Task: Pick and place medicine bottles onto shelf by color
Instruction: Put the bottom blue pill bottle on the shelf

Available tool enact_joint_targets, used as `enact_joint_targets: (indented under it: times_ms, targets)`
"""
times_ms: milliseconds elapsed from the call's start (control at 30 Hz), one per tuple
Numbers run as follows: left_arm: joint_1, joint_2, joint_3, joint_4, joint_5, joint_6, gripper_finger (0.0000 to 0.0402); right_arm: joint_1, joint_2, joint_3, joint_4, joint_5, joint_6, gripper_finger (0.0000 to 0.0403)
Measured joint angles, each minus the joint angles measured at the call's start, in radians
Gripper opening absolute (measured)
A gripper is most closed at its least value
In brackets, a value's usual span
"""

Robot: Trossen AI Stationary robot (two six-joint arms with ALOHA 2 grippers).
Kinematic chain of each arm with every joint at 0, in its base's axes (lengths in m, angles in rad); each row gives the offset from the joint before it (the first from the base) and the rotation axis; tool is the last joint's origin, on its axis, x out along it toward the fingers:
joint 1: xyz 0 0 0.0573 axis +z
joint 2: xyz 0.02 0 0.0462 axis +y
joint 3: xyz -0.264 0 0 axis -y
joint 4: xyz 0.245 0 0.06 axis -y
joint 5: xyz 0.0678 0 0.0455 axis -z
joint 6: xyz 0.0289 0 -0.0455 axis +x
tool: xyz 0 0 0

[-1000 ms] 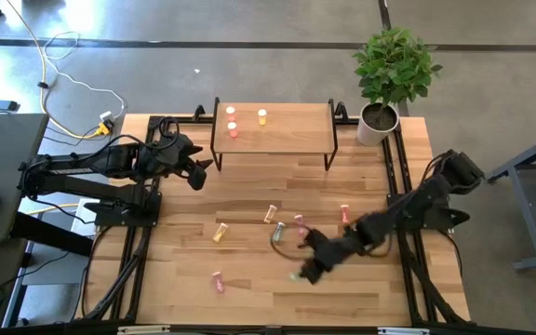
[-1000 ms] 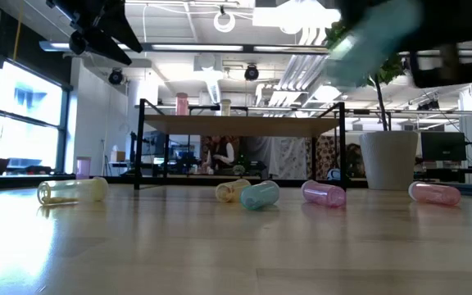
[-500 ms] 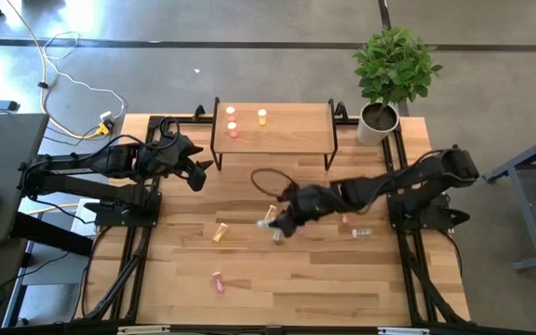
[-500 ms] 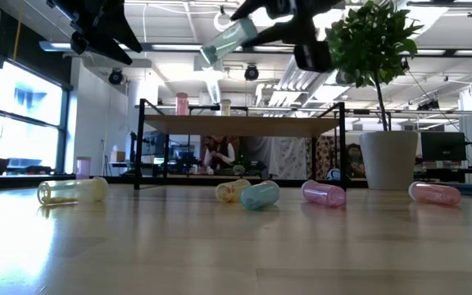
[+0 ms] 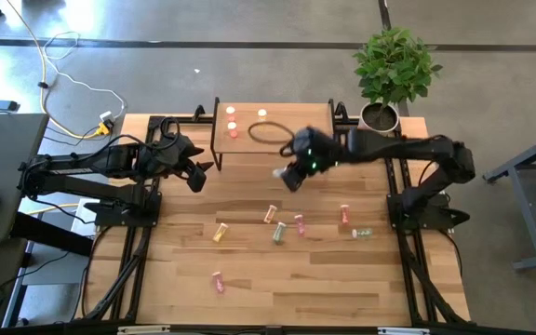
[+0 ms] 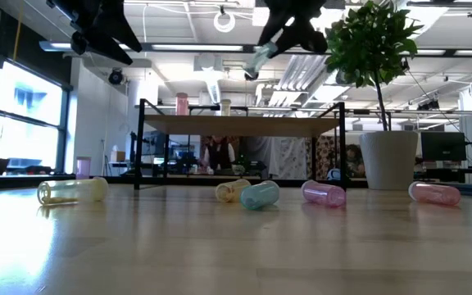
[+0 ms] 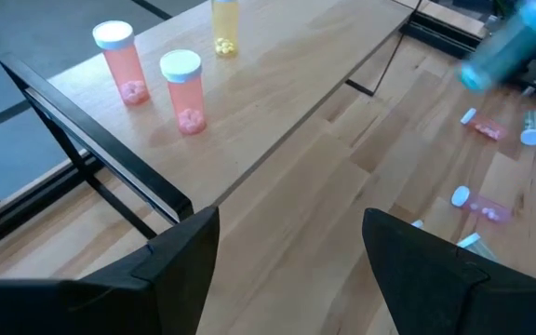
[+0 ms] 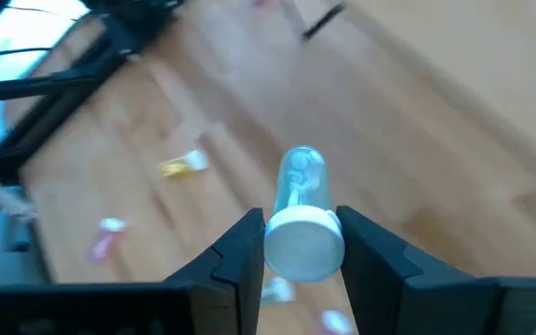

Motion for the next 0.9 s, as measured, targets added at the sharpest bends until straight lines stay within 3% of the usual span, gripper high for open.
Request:
enact_joint_targets:
  times_ms: [200,500,900]
  targets:
    - [0.000,0.000,0.000,0.000,0.000,0.003,0.0257,-0.153,0.000,0.115,-0.182,0.001,-0.179,0.0108]
    - [0.000,0.035,0.000,0.012,-0.008,0.007,0.0257,-0.370,0.000,0.213,-0.290,0.001,-0.448,0.0108]
    - [0.000,0.105,0.000,0.018,-0.053,-0.036,0.0257,-0.565,0.001,0.316,-0.372,0.000,-0.567,0.0108]
